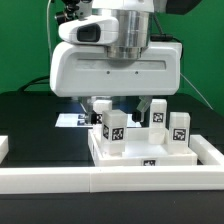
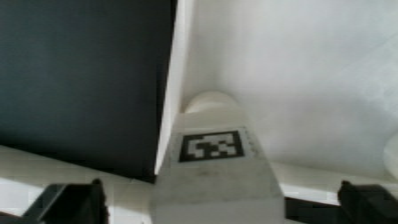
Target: Assemble square table
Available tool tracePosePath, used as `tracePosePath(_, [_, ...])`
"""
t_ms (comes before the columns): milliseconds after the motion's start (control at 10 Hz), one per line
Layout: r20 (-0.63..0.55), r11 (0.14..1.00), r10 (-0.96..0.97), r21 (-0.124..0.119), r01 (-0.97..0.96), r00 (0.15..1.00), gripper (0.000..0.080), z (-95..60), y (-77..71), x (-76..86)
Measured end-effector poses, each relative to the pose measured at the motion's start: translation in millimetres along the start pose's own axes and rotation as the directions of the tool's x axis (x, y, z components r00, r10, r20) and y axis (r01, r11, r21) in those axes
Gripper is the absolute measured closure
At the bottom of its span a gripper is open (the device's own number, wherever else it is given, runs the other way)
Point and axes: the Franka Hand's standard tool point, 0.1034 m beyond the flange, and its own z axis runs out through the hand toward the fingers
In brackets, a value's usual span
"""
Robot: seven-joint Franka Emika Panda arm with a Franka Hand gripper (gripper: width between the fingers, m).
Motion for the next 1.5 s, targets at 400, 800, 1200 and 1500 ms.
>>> tracePosePath(400, [0.000,0.999,0.040,0.000,-0.040,0.999,0.0511,1.0,0.4,0.7])
tracePosePath(800, [0.000,0.964,0.265,0.002,-0.265,0.964,0.0511,1.1,0.0,0.8])
tracePosePath(1200, [-0.005,0.805,0.593,0.024,-0.592,0.806,0.0511,2.4,8.6,-1.9])
tracePosePath(1500, [-0.039,0.589,0.808,0.087,-0.803,0.588,0.0509,3.2,9.7,2.2])
